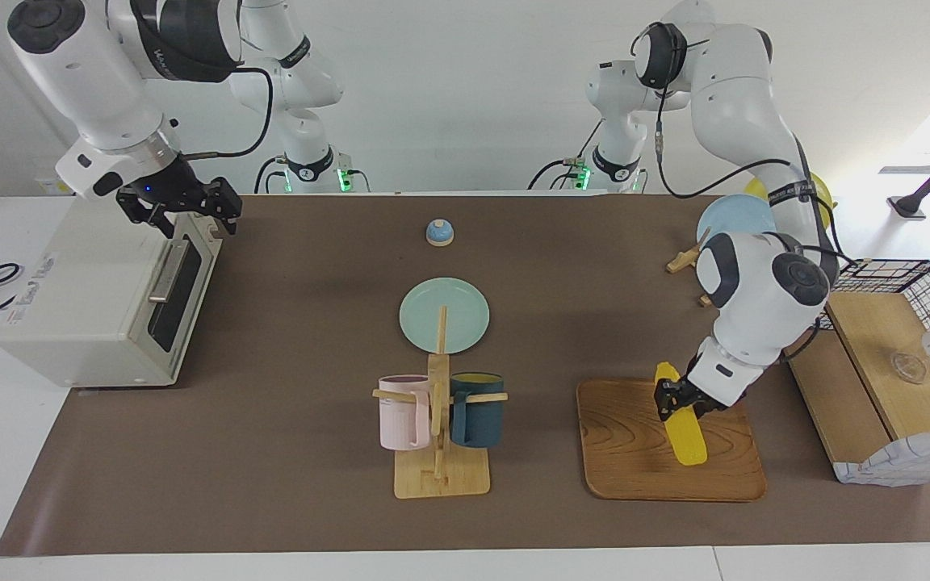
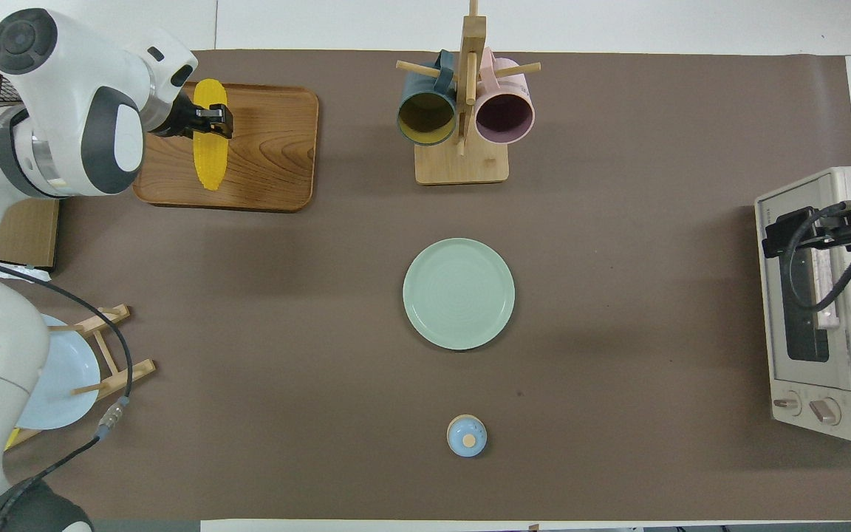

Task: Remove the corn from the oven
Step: 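Open the left gripper to release the corn and raise it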

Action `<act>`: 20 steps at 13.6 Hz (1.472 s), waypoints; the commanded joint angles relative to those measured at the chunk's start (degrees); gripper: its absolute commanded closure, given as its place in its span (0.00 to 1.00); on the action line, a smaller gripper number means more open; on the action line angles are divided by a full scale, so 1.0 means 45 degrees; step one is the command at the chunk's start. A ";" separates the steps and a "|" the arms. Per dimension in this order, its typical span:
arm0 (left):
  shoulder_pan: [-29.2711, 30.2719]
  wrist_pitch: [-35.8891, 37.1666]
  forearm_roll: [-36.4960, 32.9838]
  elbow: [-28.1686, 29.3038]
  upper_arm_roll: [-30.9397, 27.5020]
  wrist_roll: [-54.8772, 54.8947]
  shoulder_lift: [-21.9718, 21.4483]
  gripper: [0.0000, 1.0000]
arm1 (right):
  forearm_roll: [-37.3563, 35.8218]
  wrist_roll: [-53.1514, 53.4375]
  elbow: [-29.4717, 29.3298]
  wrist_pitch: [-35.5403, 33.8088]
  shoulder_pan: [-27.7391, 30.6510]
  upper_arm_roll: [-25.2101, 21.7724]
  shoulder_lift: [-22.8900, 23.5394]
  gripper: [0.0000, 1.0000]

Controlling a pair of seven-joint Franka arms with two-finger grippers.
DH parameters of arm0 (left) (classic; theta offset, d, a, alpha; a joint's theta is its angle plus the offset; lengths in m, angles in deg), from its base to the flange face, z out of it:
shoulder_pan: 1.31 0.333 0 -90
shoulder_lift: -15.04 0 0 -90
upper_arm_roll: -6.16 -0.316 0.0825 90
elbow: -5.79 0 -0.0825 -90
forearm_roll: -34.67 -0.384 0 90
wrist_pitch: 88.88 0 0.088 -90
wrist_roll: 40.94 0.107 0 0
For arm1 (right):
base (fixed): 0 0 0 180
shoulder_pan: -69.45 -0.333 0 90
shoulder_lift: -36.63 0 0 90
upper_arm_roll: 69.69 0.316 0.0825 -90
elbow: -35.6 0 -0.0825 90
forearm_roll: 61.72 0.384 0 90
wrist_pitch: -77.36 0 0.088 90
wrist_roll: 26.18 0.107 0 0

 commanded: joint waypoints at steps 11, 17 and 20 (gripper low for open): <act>-0.0181 0.0431 -0.0724 0.0147 -0.0164 0.0039 -0.0557 0.00 | 0.0292 0.0174 -0.0434 -0.0040 -0.0127 0.0053 0.0242 0.00; -0.0025 0.5973 -0.0801 0.0225 -0.0340 -0.0567 -0.4227 0.00 | 0.0549 0.0174 -0.0414 0.0156 -0.0146 0.0072 0.0262 0.00; 0.0324 0.8515 -0.0860 0.0458 -0.0380 -0.0568 -0.6317 0.00 | 0.0549 0.0174 -0.0414 0.0156 -0.0146 0.0072 0.0242 0.00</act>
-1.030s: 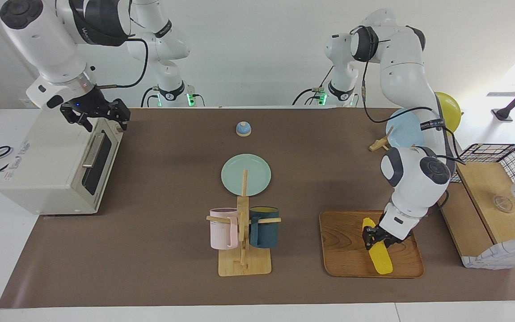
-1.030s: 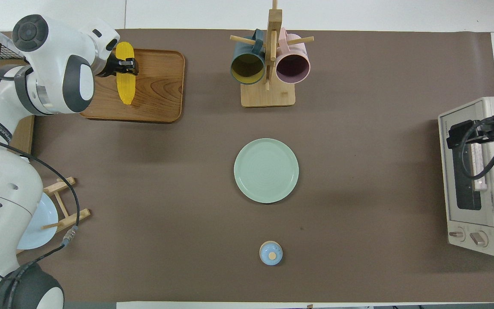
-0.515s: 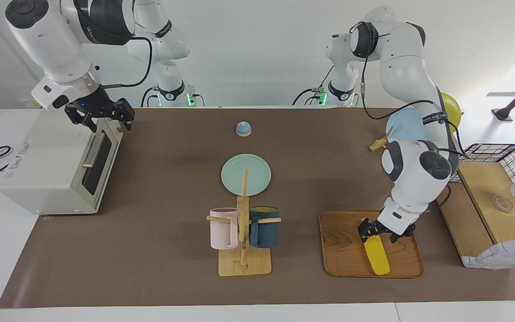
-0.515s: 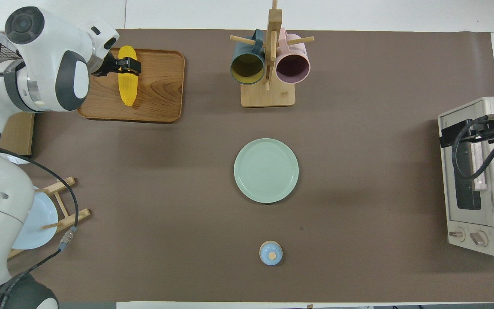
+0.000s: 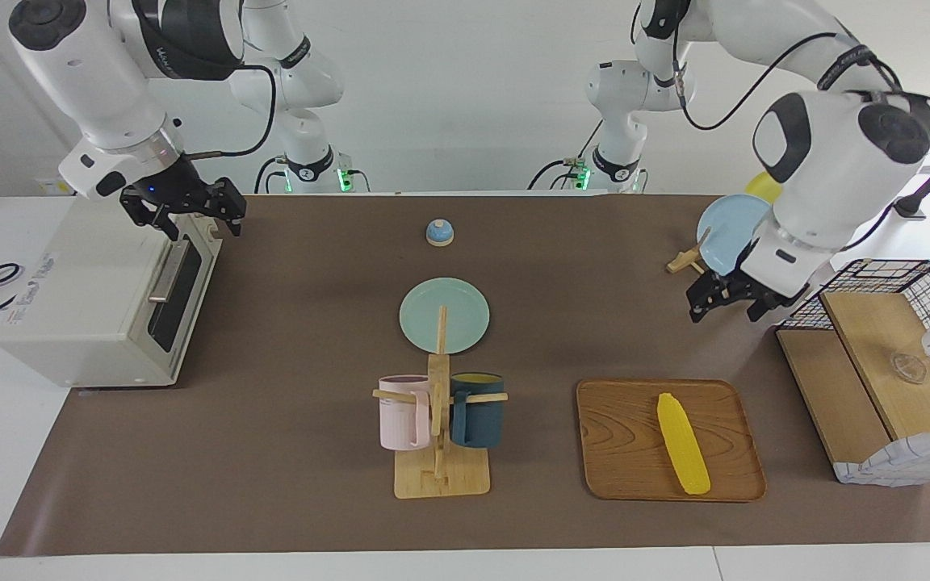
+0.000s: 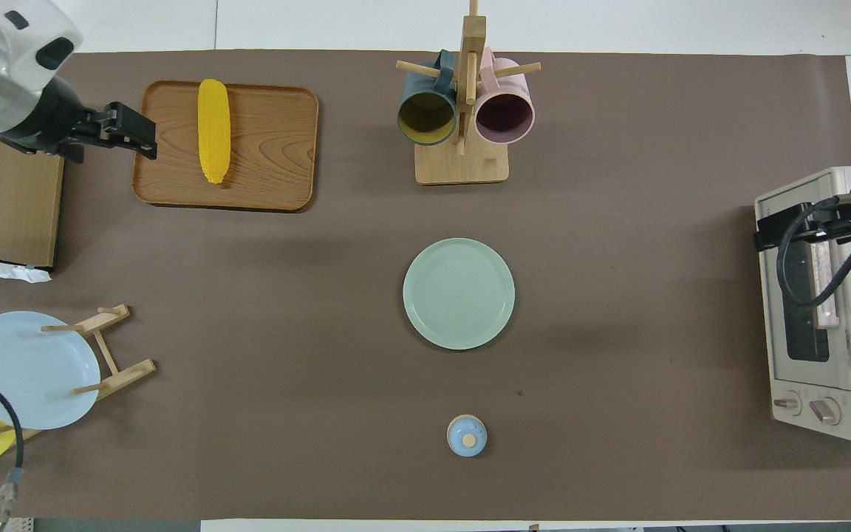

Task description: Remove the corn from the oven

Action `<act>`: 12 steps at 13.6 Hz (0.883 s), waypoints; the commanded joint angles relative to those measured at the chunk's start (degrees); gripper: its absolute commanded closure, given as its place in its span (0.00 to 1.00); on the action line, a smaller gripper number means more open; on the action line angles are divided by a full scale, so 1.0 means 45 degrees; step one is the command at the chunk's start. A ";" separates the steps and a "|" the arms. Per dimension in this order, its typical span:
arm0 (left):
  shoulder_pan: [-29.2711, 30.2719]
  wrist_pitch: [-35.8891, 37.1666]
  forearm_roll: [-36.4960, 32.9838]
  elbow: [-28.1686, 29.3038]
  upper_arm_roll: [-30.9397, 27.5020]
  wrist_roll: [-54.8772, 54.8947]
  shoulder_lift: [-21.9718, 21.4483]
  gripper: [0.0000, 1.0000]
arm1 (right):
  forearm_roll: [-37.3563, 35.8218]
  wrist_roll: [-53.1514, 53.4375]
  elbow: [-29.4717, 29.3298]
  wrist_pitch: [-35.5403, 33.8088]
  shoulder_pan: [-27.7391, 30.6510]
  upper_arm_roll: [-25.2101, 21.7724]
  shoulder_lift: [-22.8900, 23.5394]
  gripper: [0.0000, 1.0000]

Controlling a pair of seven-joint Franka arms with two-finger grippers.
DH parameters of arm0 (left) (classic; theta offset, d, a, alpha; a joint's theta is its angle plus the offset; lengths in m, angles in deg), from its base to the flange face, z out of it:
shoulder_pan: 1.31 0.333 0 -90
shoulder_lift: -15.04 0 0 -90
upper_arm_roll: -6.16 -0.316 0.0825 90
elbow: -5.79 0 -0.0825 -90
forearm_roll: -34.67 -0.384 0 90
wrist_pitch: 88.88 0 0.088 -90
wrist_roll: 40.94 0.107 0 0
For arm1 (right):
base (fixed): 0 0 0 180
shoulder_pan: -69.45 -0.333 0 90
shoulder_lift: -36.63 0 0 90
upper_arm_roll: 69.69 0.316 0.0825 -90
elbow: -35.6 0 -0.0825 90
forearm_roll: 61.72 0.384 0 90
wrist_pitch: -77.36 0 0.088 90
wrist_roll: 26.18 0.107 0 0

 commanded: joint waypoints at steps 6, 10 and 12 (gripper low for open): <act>0.0811 0.2926 -0.0337 0.2685 0.0180 -0.0045 -0.4161 0.00 | 0.0237 0.0155 -0.0214 0.0015 0.0001 0.0015 0.0136 0.00; 0.1027 0.0641 -0.0318 0.4235 0.0396 0.0014 -0.4479 0.00 | 0.0256 0.0155 -0.0214 0.0015 0.0001 0.0015 0.0136 0.00; 0.0929 0.0307 -0.0318 0.3886 0.0356 0.0014 -0.4147 0.00 | 0.0256 0.0155 -0.0214 0.0015 0.0001 0.0015 0.0155 0.00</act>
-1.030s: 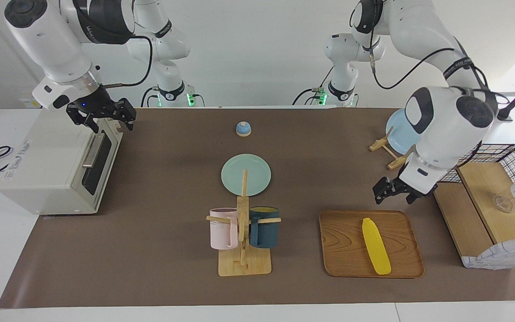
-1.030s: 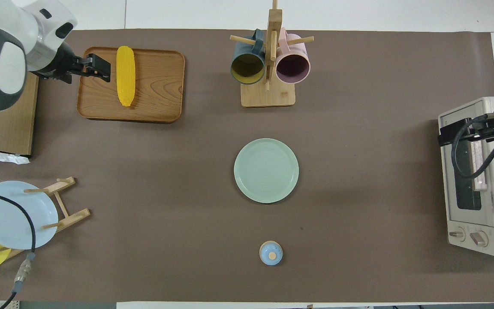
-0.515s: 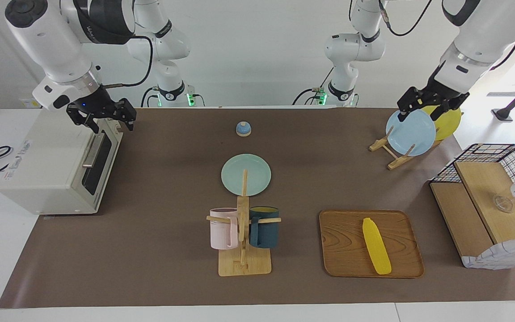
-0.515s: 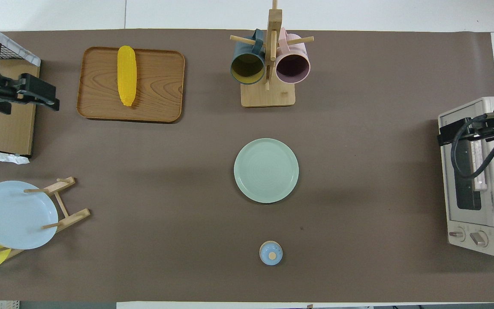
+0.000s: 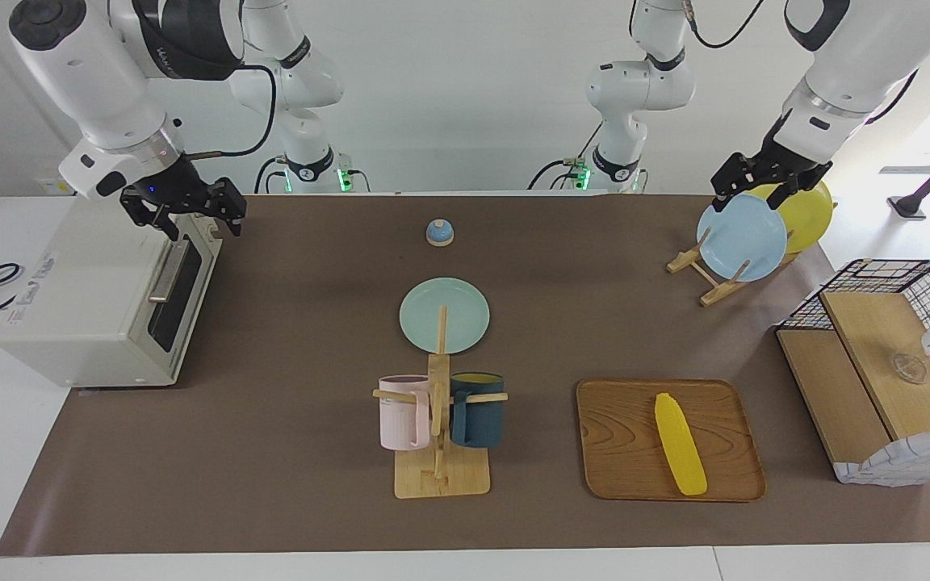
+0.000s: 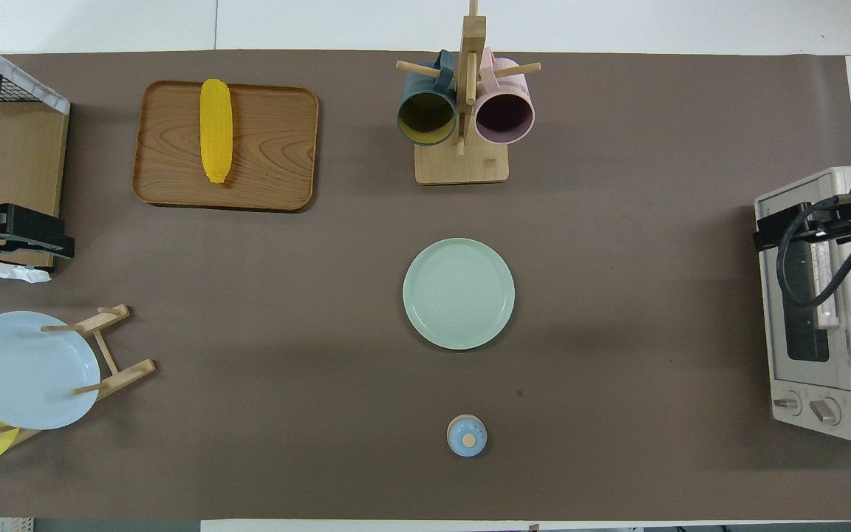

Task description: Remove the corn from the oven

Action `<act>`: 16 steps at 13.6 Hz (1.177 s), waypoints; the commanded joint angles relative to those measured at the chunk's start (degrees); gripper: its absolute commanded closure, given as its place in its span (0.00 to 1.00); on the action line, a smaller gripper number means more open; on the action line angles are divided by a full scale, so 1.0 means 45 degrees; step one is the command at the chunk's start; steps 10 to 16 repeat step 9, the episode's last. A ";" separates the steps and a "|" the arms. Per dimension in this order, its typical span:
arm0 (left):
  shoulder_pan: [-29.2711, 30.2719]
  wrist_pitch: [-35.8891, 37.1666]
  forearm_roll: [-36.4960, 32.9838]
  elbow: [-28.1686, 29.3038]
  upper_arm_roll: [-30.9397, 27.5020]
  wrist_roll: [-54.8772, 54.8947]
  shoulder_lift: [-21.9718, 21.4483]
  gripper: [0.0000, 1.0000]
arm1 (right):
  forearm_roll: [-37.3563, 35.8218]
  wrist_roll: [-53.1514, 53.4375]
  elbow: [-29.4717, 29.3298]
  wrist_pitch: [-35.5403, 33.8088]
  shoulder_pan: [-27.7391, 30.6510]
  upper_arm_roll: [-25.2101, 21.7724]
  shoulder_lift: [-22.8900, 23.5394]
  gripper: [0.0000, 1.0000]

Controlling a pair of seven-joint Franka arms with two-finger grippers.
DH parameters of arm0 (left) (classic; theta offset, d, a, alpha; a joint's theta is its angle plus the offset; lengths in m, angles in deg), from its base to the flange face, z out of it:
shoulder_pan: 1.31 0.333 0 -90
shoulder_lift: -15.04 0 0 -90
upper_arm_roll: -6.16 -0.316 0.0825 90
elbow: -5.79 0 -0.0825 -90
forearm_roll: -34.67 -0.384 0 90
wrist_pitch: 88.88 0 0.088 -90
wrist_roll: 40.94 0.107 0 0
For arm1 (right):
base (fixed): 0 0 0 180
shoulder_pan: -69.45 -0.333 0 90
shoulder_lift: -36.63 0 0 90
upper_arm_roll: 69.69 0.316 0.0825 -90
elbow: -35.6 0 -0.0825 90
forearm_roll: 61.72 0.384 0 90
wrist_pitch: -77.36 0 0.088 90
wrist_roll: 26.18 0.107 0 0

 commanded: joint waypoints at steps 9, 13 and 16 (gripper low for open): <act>0.0054 0.0006 -0.0886 -0.0812 0.0328 0.0085 0.0435 0.00 | 0.0256 0.0175 -0.0166 0.0035 0.0001 0.0015 0.0129 0.00; 0.0054 0.0006 -0.0886 -0.0812 0.0328 0.0085 0.0435 0.00 | 0.0256 0.0175 -0.0166 0.0035 0.0001 0.0015 0.0129 0.00; 0.0054 0.0006 -0.0886 -0.0812 0.0328 0.0085 0.0435 0.00 | 0.0256 0.0175 -0.0166 0.0035 0.0001 0.0015 0.0129 0.00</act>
